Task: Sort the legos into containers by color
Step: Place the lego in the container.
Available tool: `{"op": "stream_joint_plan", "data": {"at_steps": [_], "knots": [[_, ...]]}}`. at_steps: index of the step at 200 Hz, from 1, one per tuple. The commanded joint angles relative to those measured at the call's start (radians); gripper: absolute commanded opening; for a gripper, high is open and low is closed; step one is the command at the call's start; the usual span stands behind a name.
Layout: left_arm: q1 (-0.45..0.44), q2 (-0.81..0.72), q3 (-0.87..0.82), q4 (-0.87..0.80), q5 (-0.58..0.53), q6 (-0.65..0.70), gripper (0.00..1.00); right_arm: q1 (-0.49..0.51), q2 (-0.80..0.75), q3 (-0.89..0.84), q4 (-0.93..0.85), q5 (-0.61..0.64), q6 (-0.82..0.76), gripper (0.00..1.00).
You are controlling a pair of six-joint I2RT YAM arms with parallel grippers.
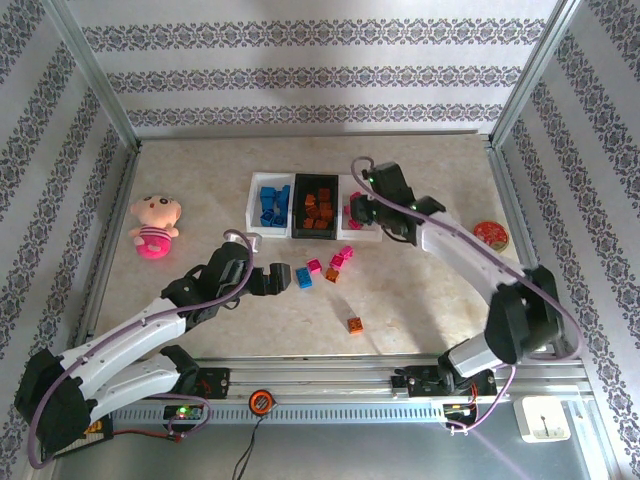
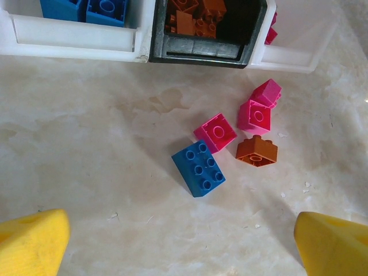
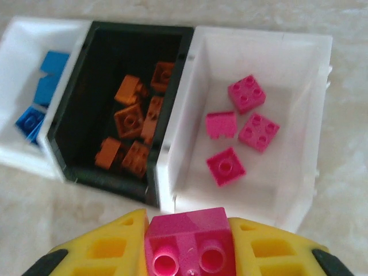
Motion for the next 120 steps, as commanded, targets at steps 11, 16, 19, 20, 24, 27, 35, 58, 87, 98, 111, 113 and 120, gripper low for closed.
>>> {"op": "stream_joint_plan", "data": {"at_steps": [11, 16, 19, 20, 24, 27, 35, 58, 87, 98, 111, 113, 120], "knots": [[0.009, -0.025, -0.024, 0.035, 0.015, 0.009, 1.00, -0.028, 0.179, 0.124, -0.015, 0.078, 0.037, 0.25], [0.009, -0.027, -0.026, 0.034, 0.015, 0.009, 1.00, -0.030, 0.205, 0.140, -0.015, 0.086, 0.037, 0.25], [0.009, -0.029, -0.026, 0.034, 0.015, 0.009, 1.00, -0.032, 0.219, 0.151, -0.017, 0.089, 0.039, 0.25], [0.009, -0.029, -0.027, 0.035, 0.015, 0.009, 1.00, -0.032, 0.224, 0.154, -0.017, 0.091, 0.040, 0.25], [0.009, -0.032, -0.028, 0.033, 0.015, 0.009, 1.00, -0.034, 0.238, 0.167, -0.021, 0.095, 0.042, 0.26], [0.008, -0.032, -0.028, 0.031, 0.015, 0.010, 1.00, -0.036, 0.251, 0.176, -0.023, 0.099, 0.045, 0.26], [0.010, -0.033, -0.030, 0.030, 0.014, 0.009, 1.00, -0.039, 0.278, 0.194, -0.027, 0.102, 0.053, 0.28], [0.012, -0.035, -0.030, 0.023, 0.010, 0.007, 1.00, -0.049, 0.328, 0.231, -0.027, 0.103, 0.071, 0.47], [0.011, -0.042, -0.032, 0.015, 0.002, 0.004, 1.00, -0.055, 0.330, 0.250, -0.035, 0.095, 0.075, 0.62], [0.011, -0.049, -0.033, 0.010, -0.003, 0.002, 1.00, -0.055, 0.305, 0.240, -0.036, 0.085, 0.074, 0.64], [0.012, -0.057, -0.035, 0.008, -0.009, 0.001, 1.00, -0.048, 0.259, 0.205, -0.031, 0.071, 0.077, 0.65], [0.011, -0.059, -0.037, 0.009, -0.011, 0.001, 1.00, -0.047, 0.248, 0.198, -0.029, 0.068, 0.078, 0.66], [0.012, -0.063, -0.038, 0.010, -0.014, 0.000, 1.00, -0.040, 0.213, 0.170, -0.026, 0.060, 0.079, 0.66]]}}
